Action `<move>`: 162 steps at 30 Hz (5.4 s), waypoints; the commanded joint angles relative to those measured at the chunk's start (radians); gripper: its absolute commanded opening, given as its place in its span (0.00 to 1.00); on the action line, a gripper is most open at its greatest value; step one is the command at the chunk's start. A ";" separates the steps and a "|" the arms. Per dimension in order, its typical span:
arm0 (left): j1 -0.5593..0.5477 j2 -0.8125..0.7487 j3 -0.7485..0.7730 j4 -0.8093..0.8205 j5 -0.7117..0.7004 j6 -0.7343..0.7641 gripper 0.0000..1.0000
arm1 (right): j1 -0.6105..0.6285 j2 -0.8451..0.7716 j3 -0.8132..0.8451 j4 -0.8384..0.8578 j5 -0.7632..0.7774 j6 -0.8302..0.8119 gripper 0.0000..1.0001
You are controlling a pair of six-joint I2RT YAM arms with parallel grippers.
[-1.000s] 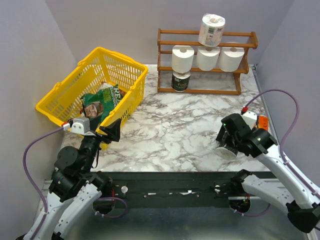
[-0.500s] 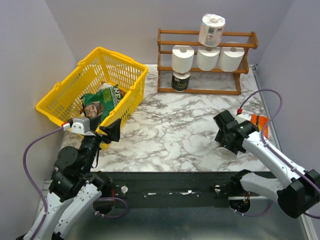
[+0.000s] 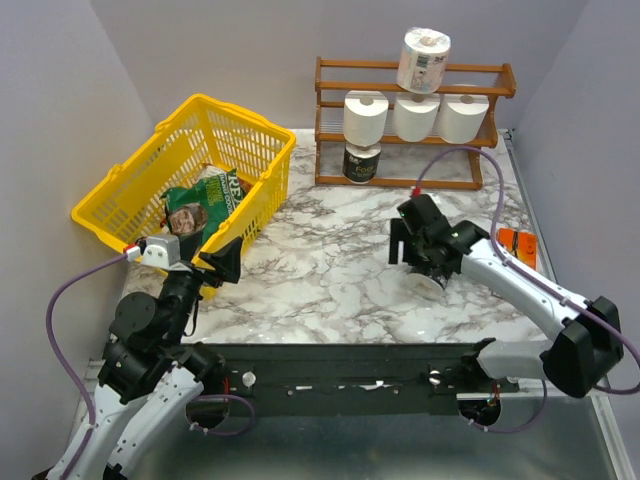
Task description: Place and organize the paper towels onto the shelf
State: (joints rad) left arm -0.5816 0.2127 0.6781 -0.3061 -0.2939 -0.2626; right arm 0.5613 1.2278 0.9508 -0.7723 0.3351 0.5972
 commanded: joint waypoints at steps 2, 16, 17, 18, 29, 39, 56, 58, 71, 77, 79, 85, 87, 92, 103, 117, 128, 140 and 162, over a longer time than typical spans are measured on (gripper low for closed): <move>0.006 0.014 -0.006 0.019 0.016 -0.003 0.99 | 0.107 0.084 0.149 0.110 -0.151 -0.275 0.85; 0.006 0.027 -0.005 0.018 0.007 0.000 0.99 | 0.304 0.222 0.095 0.054 0.261 -0.586 0.93; 0.006 0.030 -0.005 0.018 0.006 0.000 0.99 | 0.310 0.231 0.091 0.073 0.283 -0.586 0.93; 0.006 0.033 -0.005 0.018 0.009 0.000 0.99 | 0.315 0.248 0.085 0.103 0.333 -0.586 0.93; 0.006 0.033 -0.005 0.010 -0.011 0.002 0.99 | 0.328 0.413 0.043 0.222 0.530 -0.643 0.80; 0.006 0.044 -0.003 0.012 -0.005 0.003 0.99 | 0.318 0.299 0.081 0.266 0.245 -0.481 0.61; 0.008 0.044 -0.003 0.010 -0.013 0.008 0.99 | -0.106 0.181 0.020 0.306 -0.265 -0.152 0.86; 0.006 0.040 -0.005 0.012 -0.011 0.003 0.99 | -0.132 0.127 0.040 0.285 -0.239 -0.178 0.88; 0.006 0.044 -0.006 0.016 -0.002 0.005 0.99 | -0.068 0.128 0.190 0.257 -0.251 -0.580 0.80; 0.006 0.047 -0.006 0.015 -0.002 0.005 0.99 | -0.049 0.219 0.210 0.300 -0.246 -0.812 0.80; 0.006 0.048 -0.005 0.013 -0.005 0.005 0.99 | -0.049 0.264 0.232 0.292 -0.269 -0.864 0.80; 0.006 0.053 -0.006 0.013 -0.007 0.006 0.99 | -0.046 0.340 0.258 0.312 -0.226 -0.933 0.76; 0.006 0.054 -0.006 0.015 -0.007 0.006 0.99 | -0.043 0.346 0.249 0.347 -0.223 -0.951 0.75; 0.006 0.068 -0.003 0.012 -0.008 0.008 0.99 | -0.041 0.394 0.233 0.363 -0.176 -0.987 0.73; 0.006 0.074 -0.002 0.009 -0.019 0.008 0.99 | -0.034 0.426 0.204 0.403 -0.130 -1.073 0.58; 0.006 0.074 -0.003 0.009 -0.027 0.011 0.99 | -0.060 0.394 0.193 0.491 -0.238 -1.352 0.47; 0.006 0.074 0.001 0.001 -0.042 0.011 0.99 | -0.161 0.459 0.281 0.593 -0.390 -1.619 0.51; 0.014 0.091 0.000 0.005 -0.040 0.016 0.99 | -0.224 0.579 0.394 0.594 -0.395 -1.709 0.51; 0.019 0.094 0.001 0.005 -0.053 0.016 0.99 | -0.268 0.707 0.459 0.739 -0.346 -1.811 0.64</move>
State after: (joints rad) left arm -0.5694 0.2985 0.6781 -0.3046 -0.3237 -0.2554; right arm 0.2996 1.9106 1.3785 -0.1009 -0.0349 -1.1790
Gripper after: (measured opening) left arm 0.988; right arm 0.629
